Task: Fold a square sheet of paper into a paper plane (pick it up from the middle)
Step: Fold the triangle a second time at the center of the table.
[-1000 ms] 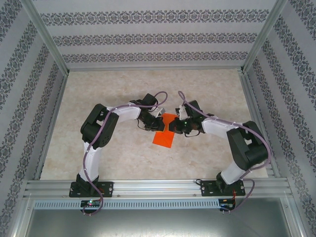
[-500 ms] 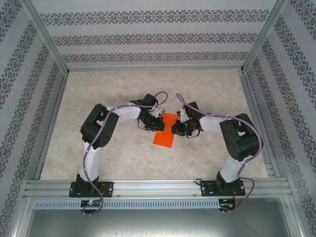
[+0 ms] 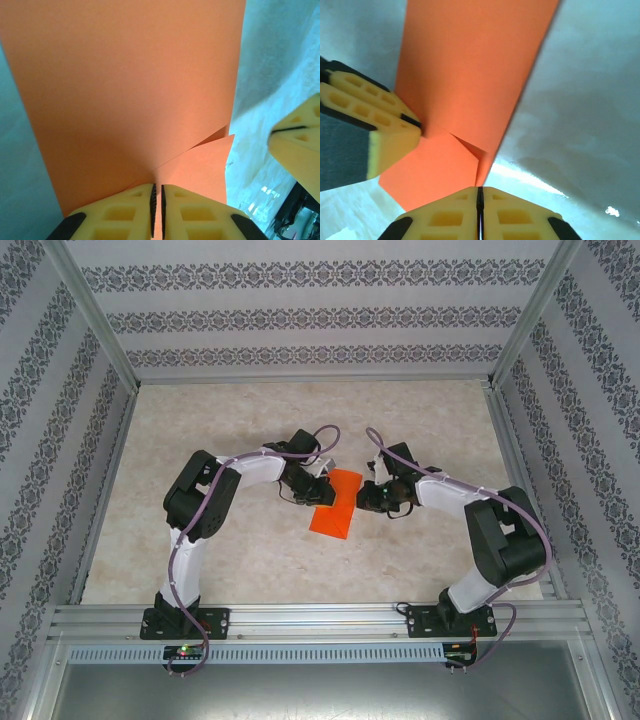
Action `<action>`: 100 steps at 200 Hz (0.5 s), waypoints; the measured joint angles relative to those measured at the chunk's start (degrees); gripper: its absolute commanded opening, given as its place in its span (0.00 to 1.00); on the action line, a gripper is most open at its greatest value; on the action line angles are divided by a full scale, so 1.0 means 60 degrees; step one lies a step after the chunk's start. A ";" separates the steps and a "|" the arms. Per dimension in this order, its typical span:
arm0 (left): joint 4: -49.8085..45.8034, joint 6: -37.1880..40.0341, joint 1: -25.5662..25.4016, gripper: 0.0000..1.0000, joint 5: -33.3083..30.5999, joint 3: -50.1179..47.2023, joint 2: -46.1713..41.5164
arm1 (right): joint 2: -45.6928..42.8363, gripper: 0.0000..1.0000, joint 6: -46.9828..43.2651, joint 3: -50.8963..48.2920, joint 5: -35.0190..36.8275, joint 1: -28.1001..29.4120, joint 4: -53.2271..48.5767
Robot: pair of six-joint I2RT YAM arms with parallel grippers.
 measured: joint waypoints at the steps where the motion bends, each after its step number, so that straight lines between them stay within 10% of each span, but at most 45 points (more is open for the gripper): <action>1: -0.0004 0.0000 0.0000 0.21 -0.0004 0.0000 0.0000 | -0.0007 0.13 -0.0004 0.0000 0.0000 0.0000 0.0000; 100: -0.0412 0.0084 0.0066 0.45 -0.0364 0.0317 -0.1220 | 0.0590 0.32 -0.0204 0.0120 -0.0933 0.0055 0.0645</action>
